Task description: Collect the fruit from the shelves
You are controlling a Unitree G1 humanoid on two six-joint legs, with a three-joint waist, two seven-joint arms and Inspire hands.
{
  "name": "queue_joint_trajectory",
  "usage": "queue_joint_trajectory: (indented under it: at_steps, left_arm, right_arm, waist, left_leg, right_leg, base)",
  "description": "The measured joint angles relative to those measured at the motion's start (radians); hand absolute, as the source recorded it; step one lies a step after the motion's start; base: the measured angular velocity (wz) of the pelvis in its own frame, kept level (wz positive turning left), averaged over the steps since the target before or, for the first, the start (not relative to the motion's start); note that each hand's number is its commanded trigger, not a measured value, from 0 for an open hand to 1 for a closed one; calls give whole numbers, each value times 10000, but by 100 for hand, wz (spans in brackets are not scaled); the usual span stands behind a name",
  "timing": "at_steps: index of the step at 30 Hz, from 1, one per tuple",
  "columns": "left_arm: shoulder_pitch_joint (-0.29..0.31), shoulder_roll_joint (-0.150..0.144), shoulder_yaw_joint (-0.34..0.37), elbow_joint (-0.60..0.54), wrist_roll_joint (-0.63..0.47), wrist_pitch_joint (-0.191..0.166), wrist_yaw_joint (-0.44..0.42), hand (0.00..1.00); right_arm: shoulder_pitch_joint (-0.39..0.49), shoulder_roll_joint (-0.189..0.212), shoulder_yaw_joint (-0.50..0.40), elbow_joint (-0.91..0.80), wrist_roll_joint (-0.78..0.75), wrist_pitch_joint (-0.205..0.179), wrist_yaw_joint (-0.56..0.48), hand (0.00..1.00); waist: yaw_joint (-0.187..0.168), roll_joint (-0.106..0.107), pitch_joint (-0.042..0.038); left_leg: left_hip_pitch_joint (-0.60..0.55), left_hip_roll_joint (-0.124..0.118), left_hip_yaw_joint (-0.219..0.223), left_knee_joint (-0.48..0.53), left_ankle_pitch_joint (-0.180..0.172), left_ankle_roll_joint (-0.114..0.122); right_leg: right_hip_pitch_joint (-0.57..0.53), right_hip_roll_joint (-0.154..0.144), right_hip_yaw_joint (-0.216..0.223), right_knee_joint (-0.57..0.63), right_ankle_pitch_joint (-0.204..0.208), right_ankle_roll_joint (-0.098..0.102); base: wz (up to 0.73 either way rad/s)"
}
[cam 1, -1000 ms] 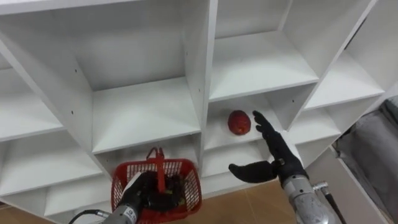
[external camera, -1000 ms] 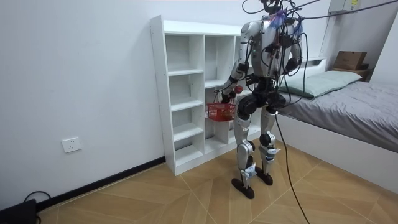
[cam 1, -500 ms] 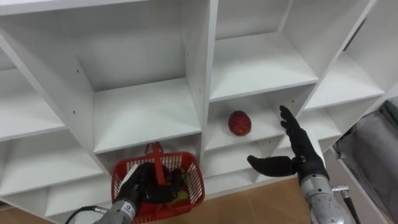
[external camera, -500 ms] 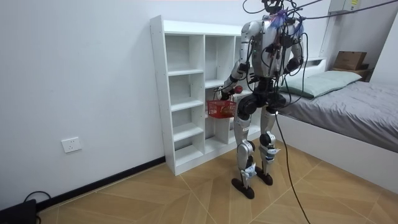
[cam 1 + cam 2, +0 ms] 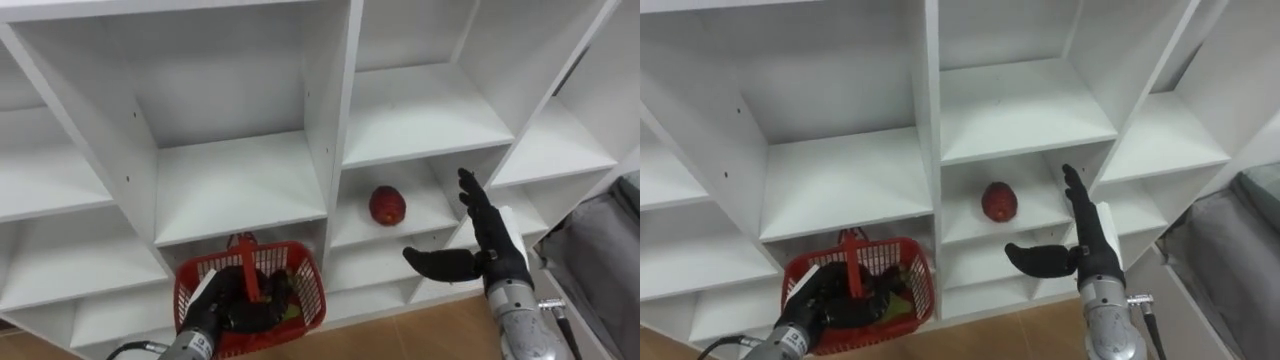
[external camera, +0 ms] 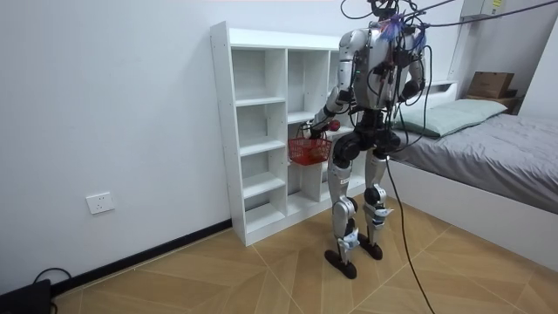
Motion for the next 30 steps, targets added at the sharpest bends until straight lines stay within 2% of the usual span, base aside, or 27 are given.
queue_joint_trajectory:
  at_steps: [19, 24, 26, 30]
  left_arm:
    - [225, 0, -17, 1, -5, 3, 21, 100]
    - [435, 11, 7, 50, 43, -14, 89, 100]
    - [576, 76, 6, 56, 82, -13, 92, 100]
    - [778, 110, 2, 208, 109, -5, 70, 100]
  right_arm:
    - [-1, -1, 14, 0, -18, 8, -39, 0]
    - [-1, -2, 7, 61, -167, 1, -36, 0]
    - [-1, -8, 4, 181, -330, -2, -29, 0]
    - [-34, -152, -37, 259, -324, -3, -24, 0]
  waist:
    - [64, 15, 36]
    - [96, -41, 83]
    - [97, -129, 125]
    - [189, -177, 135]
  left_leg:
    - [-1, -4, -33, -29, -7, -9]
    - [17, -9, -181, 18, -6, -8]
    - [-8, -19, -358, 51, -6, -8]
    - [-42, -53, -583, 54, -6, -10]
  right_leg:
    - [75, -43, -158, 6, -3, 1]
    - [218, -68, -316, -28, -14, -7]
    - [222, -101, -510, -23, -53, -20]
    - [224, -209, -745, 26, -159, -32]
  base:
    - [0]
    - [10]
    - [21]
    - [19]
